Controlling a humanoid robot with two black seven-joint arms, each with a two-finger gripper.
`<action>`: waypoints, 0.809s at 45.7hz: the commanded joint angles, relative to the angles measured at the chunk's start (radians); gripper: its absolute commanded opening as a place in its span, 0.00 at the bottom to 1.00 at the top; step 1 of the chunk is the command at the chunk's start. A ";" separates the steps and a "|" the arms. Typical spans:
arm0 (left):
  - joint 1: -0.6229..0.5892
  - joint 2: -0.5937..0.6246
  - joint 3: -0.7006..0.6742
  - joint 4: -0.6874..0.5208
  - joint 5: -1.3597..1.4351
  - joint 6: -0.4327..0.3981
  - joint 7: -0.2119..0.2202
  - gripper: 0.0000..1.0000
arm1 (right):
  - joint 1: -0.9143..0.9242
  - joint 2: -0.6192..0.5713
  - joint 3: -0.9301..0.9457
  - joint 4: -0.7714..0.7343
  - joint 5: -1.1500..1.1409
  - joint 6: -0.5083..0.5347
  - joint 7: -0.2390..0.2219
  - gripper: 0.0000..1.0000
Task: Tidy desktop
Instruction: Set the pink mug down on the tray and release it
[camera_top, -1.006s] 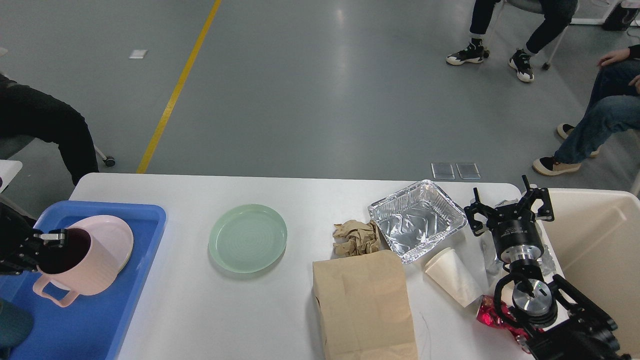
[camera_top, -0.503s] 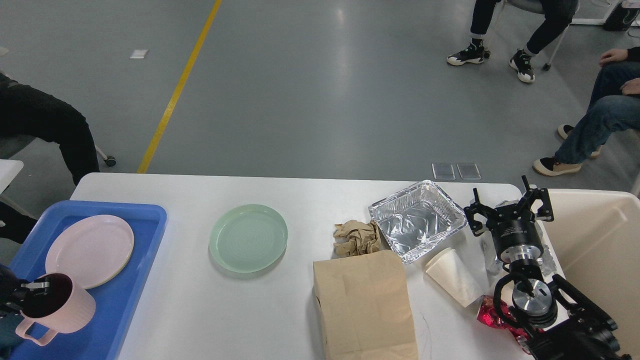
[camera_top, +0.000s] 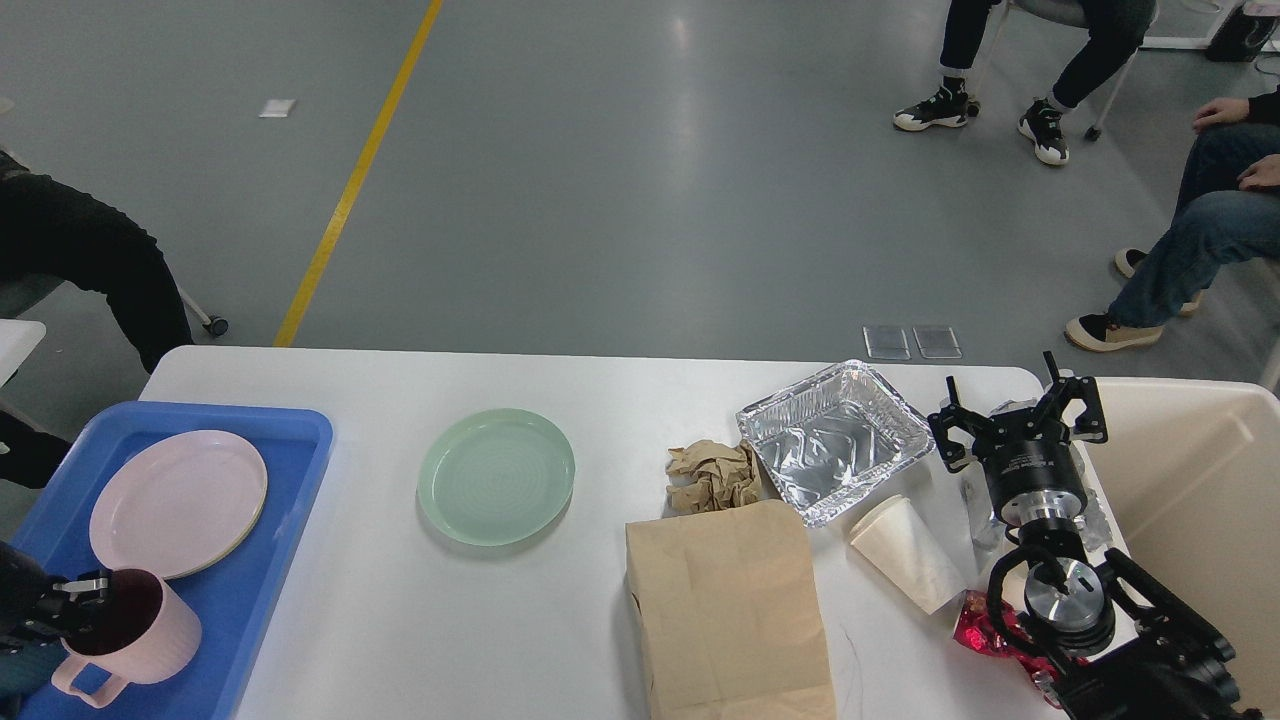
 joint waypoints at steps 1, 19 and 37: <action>-0.001 0.011 0.003 -0.002 -0.010 0.002 -0.004 0.67 | 0.000 0.000 0.001 -0.001 0.000 0.000 0.000 1.00; -0.022 0.034 0.018 -0.017 -0.009 -0.024 0.001 0.96 | 0.000 0.000 0.000 0.000 0.000 0.000 0.000 1.00; -0.557 -0.079 0.392 -0.202 -0.010 -0.239 -0.002 0.96 | 0.000 0.000 0.000 0.000 0.000 0.000 0.000 1.00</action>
